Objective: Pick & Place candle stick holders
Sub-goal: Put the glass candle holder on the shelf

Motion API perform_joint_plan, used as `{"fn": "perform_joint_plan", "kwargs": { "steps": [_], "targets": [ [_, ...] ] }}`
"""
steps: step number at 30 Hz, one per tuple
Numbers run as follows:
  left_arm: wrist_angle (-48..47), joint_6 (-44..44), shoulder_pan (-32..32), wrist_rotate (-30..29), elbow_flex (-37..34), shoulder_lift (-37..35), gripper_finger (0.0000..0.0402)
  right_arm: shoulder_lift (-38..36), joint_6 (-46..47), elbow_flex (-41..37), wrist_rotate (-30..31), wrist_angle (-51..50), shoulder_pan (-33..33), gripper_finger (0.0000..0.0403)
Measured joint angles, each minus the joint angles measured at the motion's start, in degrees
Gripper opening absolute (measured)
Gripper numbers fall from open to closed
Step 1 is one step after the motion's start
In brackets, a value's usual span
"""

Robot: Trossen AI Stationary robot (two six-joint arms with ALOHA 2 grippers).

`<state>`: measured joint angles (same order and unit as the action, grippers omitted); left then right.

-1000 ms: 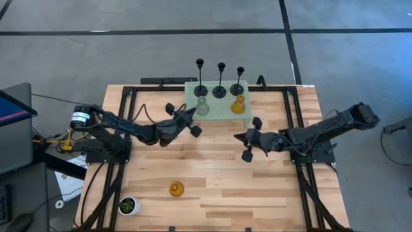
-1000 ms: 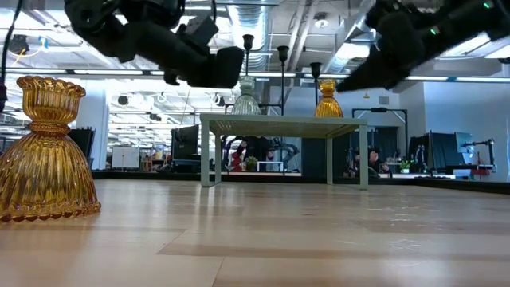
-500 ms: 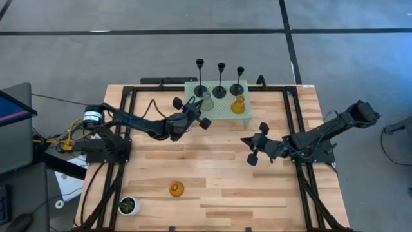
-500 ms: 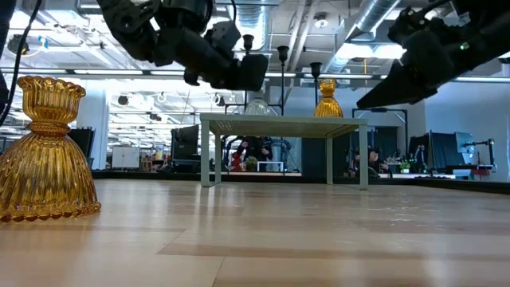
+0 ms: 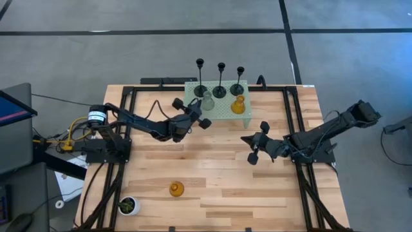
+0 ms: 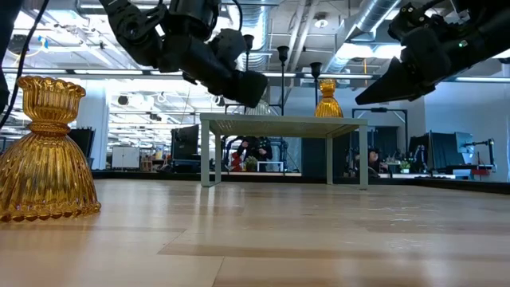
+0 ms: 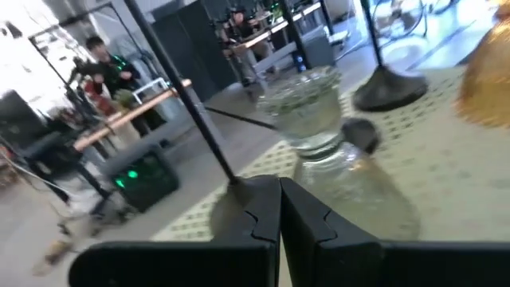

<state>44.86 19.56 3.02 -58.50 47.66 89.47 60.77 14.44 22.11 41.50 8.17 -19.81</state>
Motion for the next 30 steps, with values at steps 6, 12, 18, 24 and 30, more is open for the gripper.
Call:
{"fn": "perform_joint_plan", "kwargs": {
  "steps": [6,12,18,24,30],
  "targets": [
    [-0.01,0.98,4.01,9.99,0.00,0.00,0.0003,0.00,0.00,0.00,0.36,0.01,0.00,0.0000],
    [0.09,0.59,5.48,11.58,0.00,0.00,0.0003,0.00,0.00,0.00,0.37,0.01,-0.04,0.0000],
    [1.08,0.53,5.49,16.22,0.00,0.00,0.0003,0.02,-0.83,0.00,0.37,0.11,-0.04,0.0000],
    [1.92,-0.50,5.62,21.16,-0.02,-0.02,0.0003,0.02,-0.87,0.00,0.37,0.27,-0.04,0.0000],
    [2.46,-3.43,5.61,23.65,-0.02,-0.02,0.0003,0.02,-0.87,0.00,0.37,0.64,-0.04,0.0000]
  ]
}}
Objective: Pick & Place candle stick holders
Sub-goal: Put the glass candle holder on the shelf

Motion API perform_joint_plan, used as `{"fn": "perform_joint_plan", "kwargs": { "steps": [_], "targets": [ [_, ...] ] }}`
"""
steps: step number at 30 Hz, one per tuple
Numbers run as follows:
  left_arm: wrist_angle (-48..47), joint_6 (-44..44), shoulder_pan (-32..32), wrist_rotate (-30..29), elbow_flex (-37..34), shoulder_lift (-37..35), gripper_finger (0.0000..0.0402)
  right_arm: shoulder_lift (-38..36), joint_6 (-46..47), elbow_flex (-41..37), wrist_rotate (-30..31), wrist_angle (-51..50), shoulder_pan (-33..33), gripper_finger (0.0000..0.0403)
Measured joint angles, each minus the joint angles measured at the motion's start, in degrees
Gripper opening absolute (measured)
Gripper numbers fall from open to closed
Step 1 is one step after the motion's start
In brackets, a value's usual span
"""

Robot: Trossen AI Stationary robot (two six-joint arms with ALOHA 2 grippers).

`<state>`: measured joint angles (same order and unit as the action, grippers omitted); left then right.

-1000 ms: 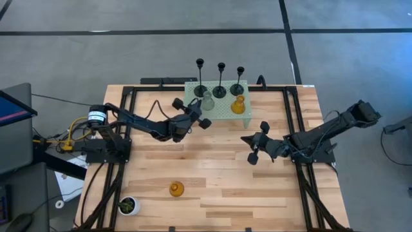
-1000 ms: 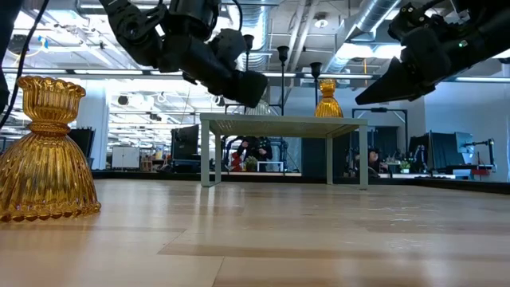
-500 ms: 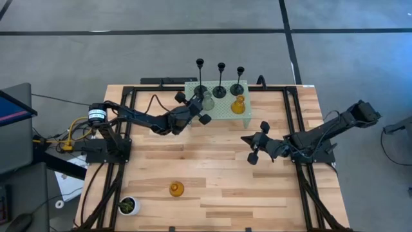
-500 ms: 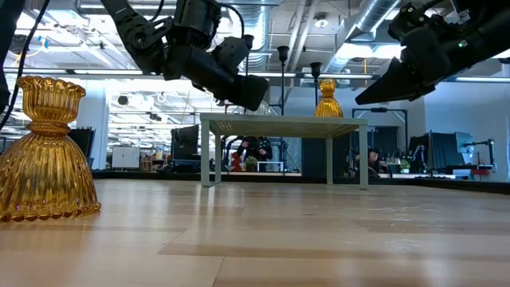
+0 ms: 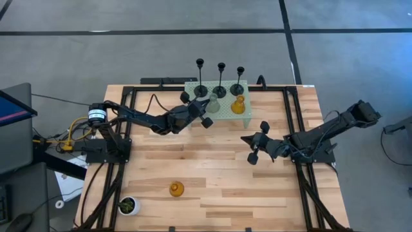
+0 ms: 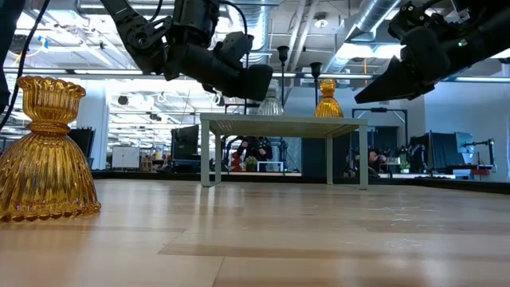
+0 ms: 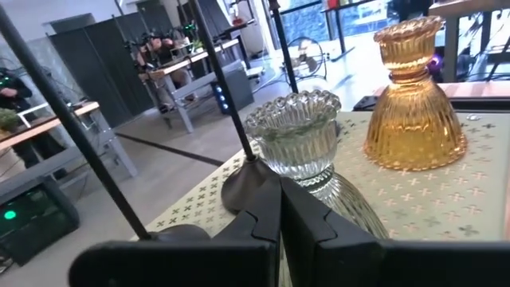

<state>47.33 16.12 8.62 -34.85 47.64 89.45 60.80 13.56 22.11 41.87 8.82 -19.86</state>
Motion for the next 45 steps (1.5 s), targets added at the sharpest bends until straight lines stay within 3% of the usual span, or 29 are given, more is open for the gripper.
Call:
{"fn": "perform_joint_plan", "kwargs": {
  "steps": [15,45],
  "targets": [
    [0.35,-5.05,0.00,0.02,0.00,0.00,0.0003,0.00,-0.18,0.00,0.17,0.50,0.04,0.0000],
    [2.17,-8.11,0.11,10.59,-0.02,-0.07,0.0003,0.00,-0.59,0.00,0.17,0.81,0.09,0.0000]
  ]
}}
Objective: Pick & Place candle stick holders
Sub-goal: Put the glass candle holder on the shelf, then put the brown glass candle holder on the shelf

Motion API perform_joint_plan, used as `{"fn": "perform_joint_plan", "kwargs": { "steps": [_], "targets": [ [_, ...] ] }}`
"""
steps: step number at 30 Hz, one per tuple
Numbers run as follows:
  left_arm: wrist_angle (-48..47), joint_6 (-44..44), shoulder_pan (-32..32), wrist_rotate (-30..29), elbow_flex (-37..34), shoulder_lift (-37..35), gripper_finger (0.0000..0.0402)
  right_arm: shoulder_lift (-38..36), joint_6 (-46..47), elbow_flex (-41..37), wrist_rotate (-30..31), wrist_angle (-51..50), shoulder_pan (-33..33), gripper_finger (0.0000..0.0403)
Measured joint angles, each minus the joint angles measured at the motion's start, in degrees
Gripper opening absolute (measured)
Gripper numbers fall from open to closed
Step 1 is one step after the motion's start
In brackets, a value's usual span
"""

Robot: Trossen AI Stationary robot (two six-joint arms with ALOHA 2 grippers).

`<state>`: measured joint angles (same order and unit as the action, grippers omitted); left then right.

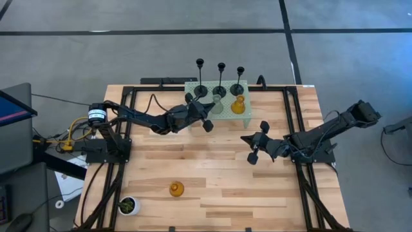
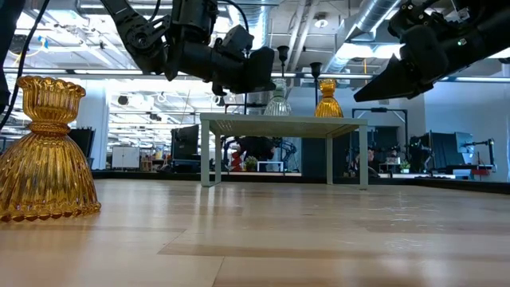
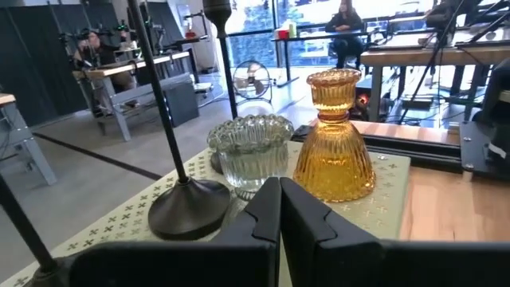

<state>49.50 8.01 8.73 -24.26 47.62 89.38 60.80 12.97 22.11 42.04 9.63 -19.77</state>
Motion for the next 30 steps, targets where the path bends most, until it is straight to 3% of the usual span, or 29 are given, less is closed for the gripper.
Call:
{"fn": "perform_joint_plan", "kwargs": {
  "steps": [10,15,18,25,30],
  "targets": [
    [0.19,0.58,-1.09,0.08,-0.02,-0.12,0.0003,0.00,0.02,0.00,0.00,0.09,0.00,0.0000],
    [-6.53,4.59,-5.45,-7.22,-0.07,-3.17,0.0003,0.02,0.02,0.00,-0.09,0.02,-0.04,0.0000],
    [-14.22,6.42,-8.73,-11.67,-0.07,-7.03,0.0003,0.02,0.04,0.00,-0.15,-0.14,-0.04,0.0000],
    [-36.90,4.08,-16.57,-12.25,-1.55,-20.04,0.0003,0.02,0.07,0.00,-0.18,-0.15,-0.04,0.0000],
    [-39.13,2.17,-22.32,-8.88,-10.16,-30.12,0.0003,0.02,0.08,0.00,-0.20,-0.13,-0.04,0.0000]
  ]
}}
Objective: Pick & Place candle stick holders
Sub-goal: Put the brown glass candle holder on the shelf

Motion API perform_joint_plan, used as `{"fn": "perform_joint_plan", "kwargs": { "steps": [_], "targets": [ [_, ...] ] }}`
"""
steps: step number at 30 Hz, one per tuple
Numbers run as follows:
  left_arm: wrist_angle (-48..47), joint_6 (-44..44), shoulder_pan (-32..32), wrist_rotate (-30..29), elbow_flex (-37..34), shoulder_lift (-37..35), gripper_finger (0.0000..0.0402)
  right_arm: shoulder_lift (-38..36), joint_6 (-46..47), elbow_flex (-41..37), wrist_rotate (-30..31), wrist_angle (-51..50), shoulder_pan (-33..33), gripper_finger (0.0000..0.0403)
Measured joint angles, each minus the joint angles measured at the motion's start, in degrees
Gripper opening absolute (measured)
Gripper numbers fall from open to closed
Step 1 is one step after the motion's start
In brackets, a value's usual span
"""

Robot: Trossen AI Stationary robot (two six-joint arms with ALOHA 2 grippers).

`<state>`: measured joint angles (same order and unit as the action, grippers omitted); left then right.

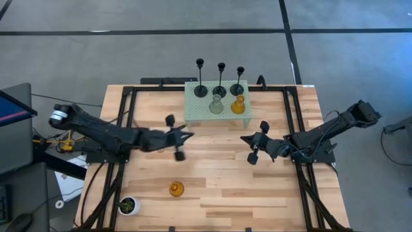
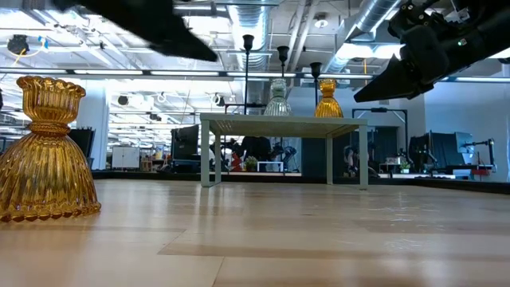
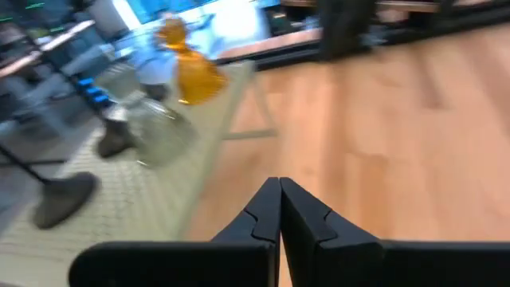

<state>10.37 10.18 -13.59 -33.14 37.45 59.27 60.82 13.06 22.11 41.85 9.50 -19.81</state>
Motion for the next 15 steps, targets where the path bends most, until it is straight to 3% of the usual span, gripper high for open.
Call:
{"fn": "perform_joint_plan", "kwargs": {
  "steps": [8,15],
  "targets": [
    [0.11,-6.04,-7.34,9.36,-17.20,-13.88,0.0003,0.00,-0.08,0.00,-0.04,-0.02,0.00,0.0000],
    [2.21,-12.29,-11.74,12.00,-25.78,-16.59,0.0003,0.00,-0.06,0.00,-0.07,-0.01,0.00,0.0000]
  ]
}}
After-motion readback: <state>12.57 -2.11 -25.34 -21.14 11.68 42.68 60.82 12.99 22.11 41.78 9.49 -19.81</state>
